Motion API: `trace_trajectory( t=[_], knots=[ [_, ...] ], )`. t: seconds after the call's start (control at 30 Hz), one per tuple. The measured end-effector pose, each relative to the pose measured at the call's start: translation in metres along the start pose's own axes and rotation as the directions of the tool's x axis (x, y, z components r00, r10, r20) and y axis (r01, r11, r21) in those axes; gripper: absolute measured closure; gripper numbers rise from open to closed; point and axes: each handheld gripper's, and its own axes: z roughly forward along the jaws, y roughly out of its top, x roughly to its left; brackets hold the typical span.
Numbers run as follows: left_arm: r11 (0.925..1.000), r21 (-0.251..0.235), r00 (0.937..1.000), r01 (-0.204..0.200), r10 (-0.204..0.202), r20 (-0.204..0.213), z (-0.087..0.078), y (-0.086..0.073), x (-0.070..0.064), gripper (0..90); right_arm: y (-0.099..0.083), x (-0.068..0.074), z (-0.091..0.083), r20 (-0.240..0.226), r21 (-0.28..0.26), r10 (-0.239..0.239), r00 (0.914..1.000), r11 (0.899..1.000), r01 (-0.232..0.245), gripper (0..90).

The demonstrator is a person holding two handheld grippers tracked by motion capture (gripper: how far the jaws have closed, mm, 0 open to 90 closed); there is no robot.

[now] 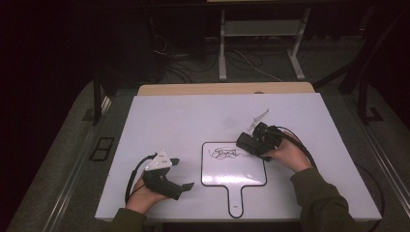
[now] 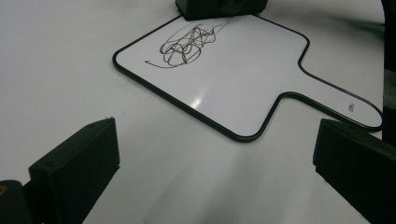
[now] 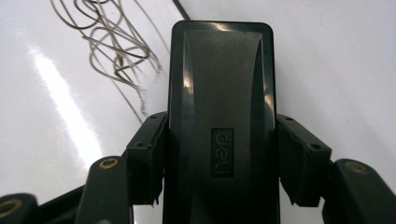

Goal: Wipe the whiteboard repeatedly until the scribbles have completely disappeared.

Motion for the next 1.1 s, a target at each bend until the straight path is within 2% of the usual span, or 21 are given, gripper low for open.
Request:
trace_trajectory(
  t=[0.1, 0.13, 0.3, 0.33, 0.4, 0.5, 0.67, 0.8, 0.87, 0.9, 0.93, 0.97, 1.07, 1.1],
  knots=[
    [1.0000, -0.003, 1.0000, 0.002, -0.002, 0.001, 0.000, 0.000, -0.001, 0.0, 0.000, 0.002, 0.000, 0.002, 0.004, -0.001, 1.0000, 1.000, 0.001, 38.6],
    [1.0000, -0.001, 1.0000, 0.001, -0.001, 0.001, 0.000, 0.000, -0.001, 0.0, 0.003, 0.007, 0.001, -0.014, 0.004, -0.023, 0.9996, 1.000, 0.023, 38.6],
    [1.0000, -0.003, 1.0000, 0.000, 0.000, 0.000, 0.000, 0.001, -0.001, 0.0, 0.007, 0.017, 0.003, -0.045, 0.000, -0.050, 0.9978, 0.999, 0.050, 38.6],
    [1.0000, -0.002, 1.0000, 0.000, 0.000, 0.000, 0.000, 0.001, -0.001, 0.0, 0.008, 0.020, 0.003, -0.056, -0.002, -0.074, 0.9957, 0.997, 0.074, 38.6],
    [1.0000, -0.003, 1.0000, 0.002, -0.002, 0.000, 0.000, 0.000, -0.001, 0.0, 0.008, 0.021, 0.003, -0.062, -0.004, -0.074, 0.9953, 0.997, 0.074, 38.6],
    [1.0000, -0.002, 1.0000, 0.001, -0.001, 0.000, 0.000, 0.000, -0.001, 0.0, 0.008, 0.019, 0.003, -0.066, -0.005, -0.065, 0.9957, 0.998, 0.065, 38.7],
    [1.0000, -0.003, 1.0000, 0.002, -0.002, 0.000, 0.000, 0.000, -0.001, 0.0, 0.002, 0.004, 0.000, -0.005, 0.010, -0.008, 1.0000, 1.000, 0.008, 38.6],
    [1.0000, -0.001, 1.0000, 0.001, -0.001, 0.001, 0.000, 0.000, -0.001, 0.0, 0.000, 0.000, 0.000, 0.003, 0.009, 0.011, 0.9999, 1.000, -0.011, 38.7],
    [1.0000, -0.001, 1.0000, 0.000, 0.000, 0.001, 0.000, 0.001, -0.001, 0.0, 0.001, 0.002, 0.000, 0.009, 0.013, 0.003, 1.0000, 1.000, -0.003, 38.7],
    [1.0000, 0.001, 1.0000, -0.001, 0.001, 0.001, 0.000, 0.001, -0.001, 0.0, 0.003, 0.008, 0.001, -0.012, 0.010, -0.016, 0.9998, 1.000, 0.016, 38.7],
    [1.0000, 0.002, 1.0000, -0.002, 0.002, 0.002, 0.001, 0.001, -0.001, 0.0, 0.003, 0.008, 0.001, -0.012, 0.010, -0.016, 0.9998, 1.000, 0.016, 38.7],
    [1.0000, 0.002, 1.0000, -0.003, 0.003, 0.003, 0.001, 0.001, -0.001, 0.0, 0.007, 0.014, 0.002, -0.020, 0.009, -0.037, 0.9991, 0.999, 0.037, 38.7],
    [1.0000, 0.002, 1.0000, -0.006, 0.006, 0.003, 0.000, 0.001, -0.001, 0.0, 0.010, 0.021, 0.003, -0.040, 0.005, -0.048, 0.9980, 0.999, 0.048, 38.7],
    [1.0000, 0.001, 1.0000, -0.005, 0.005, 0.002, 0.000, 0.001, -0.001, 0.0, 0.013, 0.026, 0.005, -0.045, 0.002, -0.077, 0.9960, 0.997, 0.077, 38.7]
  ],
)
